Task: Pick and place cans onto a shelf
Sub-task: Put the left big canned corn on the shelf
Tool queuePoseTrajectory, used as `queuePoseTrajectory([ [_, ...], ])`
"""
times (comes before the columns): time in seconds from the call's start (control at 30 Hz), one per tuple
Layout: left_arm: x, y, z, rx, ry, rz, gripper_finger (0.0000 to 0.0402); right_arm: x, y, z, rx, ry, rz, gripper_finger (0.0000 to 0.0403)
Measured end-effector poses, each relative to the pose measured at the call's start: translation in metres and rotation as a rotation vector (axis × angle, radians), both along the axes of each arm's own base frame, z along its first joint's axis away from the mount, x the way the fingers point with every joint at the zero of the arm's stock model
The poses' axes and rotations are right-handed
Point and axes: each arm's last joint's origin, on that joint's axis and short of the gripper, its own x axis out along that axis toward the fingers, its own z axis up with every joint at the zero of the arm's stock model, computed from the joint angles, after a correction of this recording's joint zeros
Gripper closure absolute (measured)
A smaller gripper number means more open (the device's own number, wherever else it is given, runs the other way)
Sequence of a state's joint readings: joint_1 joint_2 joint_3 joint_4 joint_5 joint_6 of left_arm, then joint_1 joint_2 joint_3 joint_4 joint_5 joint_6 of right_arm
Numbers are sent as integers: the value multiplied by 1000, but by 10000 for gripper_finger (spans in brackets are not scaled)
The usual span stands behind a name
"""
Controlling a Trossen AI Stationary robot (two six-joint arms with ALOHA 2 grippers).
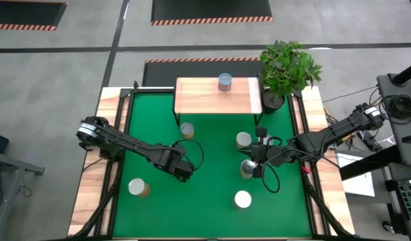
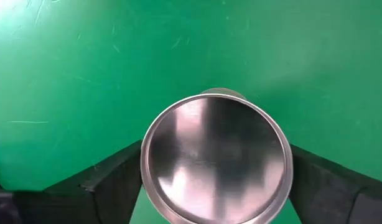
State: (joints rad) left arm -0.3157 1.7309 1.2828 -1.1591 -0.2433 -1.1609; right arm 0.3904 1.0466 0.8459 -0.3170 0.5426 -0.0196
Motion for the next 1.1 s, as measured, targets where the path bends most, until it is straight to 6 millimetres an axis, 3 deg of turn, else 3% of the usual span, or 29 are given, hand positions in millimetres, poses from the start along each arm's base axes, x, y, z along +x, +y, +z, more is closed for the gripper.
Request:
queuePoseTrajectory([
  [0.2,6,-3,16,-32,-13,-46,99,0,0,0,1,0,-1,394],
  [0.33,15,-2,53,-16,-59,-120,75,-1,0,-2,3,18,-7,394],
  [0.47,23,12,98,40,-124,-191,71,-2,-1,-2,5,24,-10,394],
  [0.63,32,45,148,13,-241,-297,81,-1,-1,-2,9,23,-13,394],
  [0.77,35,82,176,46,-292,-352,83,-1,-1,-2,11,22,-14,394],
  [0.93,37,134,198,114,-326,-345,83,-2,-1,-2,19,21,-18,394],
  [1.1,42,187,202,137,-335,-320,83,-2,-1,-3,28,32,-27,394],
])
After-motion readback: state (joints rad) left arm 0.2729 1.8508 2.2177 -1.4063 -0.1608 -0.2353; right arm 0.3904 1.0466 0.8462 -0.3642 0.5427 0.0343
